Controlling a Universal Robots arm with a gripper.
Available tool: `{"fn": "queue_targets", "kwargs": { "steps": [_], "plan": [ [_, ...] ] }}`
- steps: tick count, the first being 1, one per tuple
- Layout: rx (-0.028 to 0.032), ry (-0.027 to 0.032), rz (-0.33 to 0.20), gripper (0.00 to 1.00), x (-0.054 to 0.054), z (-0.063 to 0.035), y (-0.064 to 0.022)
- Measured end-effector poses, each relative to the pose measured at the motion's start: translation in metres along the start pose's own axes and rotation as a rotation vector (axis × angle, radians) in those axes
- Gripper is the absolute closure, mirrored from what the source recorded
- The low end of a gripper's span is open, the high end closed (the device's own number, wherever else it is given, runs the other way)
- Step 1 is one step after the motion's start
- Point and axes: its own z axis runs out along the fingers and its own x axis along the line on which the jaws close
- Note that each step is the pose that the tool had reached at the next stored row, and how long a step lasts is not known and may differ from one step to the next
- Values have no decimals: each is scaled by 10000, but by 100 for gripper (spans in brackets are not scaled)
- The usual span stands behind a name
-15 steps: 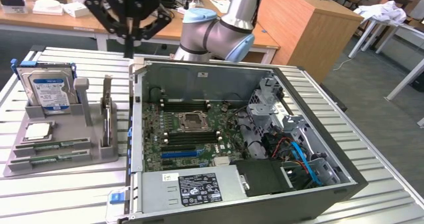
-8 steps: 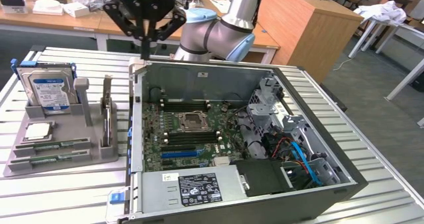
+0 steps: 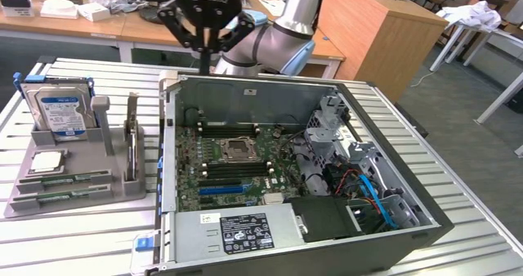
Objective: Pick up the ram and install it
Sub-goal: 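Reach for the ram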
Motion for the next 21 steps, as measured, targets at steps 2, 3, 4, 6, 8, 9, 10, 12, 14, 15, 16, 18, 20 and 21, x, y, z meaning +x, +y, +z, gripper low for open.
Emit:
{"fn": "queue_targets", "kwargs": {
  "steps": [2, 3, 4, 6, 8, 9, 10, 12, 14, 15, 16, 18, 20, 21],
  "plan": [
    [0, 0, -1, 90, -90, 2, 7],
    [1, 1, 1, 90, -134, 3, 10],
    [1, 1, 0, 90, -179, 4, 13],
    [0, 4, 0, 90, -273, 8, 20],
    [1, 15, 0, 90, -363, 11, 27],
    [1, 20, 0, 90, -408, 14, 30],
    [2, 32, 3, 90, -452, 15, 34],
    [7, 78, 3, 90, -543, 22, 40],
    [13, 165, 6, 90, -636, 33, 46],
    [16, 216, 8, 90, -680, 39, 50],
    [19, 265, 12, 90, -724, 46, 53],
    [24, 320, 12, 90, -798, 52, 58],
    [24, 321, 13, 90, -801, 52, 58],
    [24, 321, 13, 90, -801, 52, 58]
  ]
}}
